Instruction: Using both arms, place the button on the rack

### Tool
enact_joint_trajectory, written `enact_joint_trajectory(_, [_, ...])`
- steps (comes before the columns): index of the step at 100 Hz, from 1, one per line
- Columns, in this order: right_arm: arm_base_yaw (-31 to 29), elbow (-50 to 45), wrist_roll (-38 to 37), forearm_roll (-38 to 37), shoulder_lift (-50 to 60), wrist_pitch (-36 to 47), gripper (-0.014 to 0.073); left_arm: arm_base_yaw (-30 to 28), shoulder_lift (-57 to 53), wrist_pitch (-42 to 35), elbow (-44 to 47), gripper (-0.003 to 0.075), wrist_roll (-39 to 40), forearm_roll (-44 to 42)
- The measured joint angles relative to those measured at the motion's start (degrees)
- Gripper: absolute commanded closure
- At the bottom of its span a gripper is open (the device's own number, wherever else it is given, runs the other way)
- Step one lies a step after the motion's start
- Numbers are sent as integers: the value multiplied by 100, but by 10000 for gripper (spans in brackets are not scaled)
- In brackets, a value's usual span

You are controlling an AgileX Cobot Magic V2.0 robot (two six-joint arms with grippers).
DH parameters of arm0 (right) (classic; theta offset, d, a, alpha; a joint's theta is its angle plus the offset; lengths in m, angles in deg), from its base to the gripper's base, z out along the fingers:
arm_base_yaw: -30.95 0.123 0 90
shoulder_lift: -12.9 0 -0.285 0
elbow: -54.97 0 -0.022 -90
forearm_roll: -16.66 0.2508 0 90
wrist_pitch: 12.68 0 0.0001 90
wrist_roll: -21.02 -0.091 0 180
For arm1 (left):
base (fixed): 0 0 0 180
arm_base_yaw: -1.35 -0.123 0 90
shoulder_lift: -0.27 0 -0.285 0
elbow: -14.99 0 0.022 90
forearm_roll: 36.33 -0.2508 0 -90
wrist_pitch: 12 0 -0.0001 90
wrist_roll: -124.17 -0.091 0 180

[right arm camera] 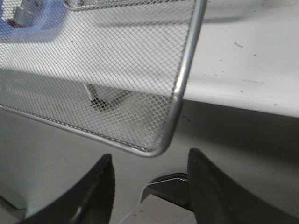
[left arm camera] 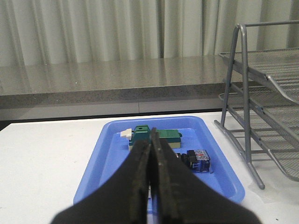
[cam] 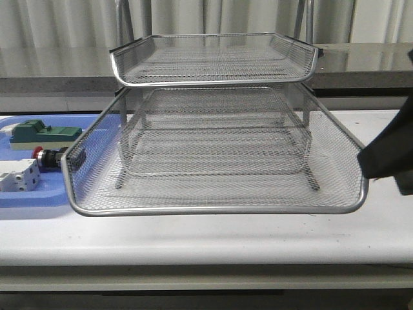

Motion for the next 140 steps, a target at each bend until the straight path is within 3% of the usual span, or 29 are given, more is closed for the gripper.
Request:
enact_joint_trajectory(22, [-404, 1039, -1915, -3067, 451, -1197, 211, 0, 0, 0, 0, 740, 0, 0])
enact_joint_trajectory(39, [-446, 1552, -2678, -4297, 931, -1621, 211, 0, 0, 0, 0, 740, 0, 0])
enact_joint_trajectory(71, [-446, 1631, -2876, -4492, 2139, -2002, 231, 0, 0, 0, 0, 740, 0, 0])
enact_joint_trajectory(122, [-446, 1621, -2898, -4502, 3557, -2243, 667, 0, 0, 0, 0, 740, 0, 0])
enact_joint_trajectory(140, [-446, 1621, -2911, -4502, 3625, -2322, 664, 0, 0, 0, 0, 740, 0, 0])
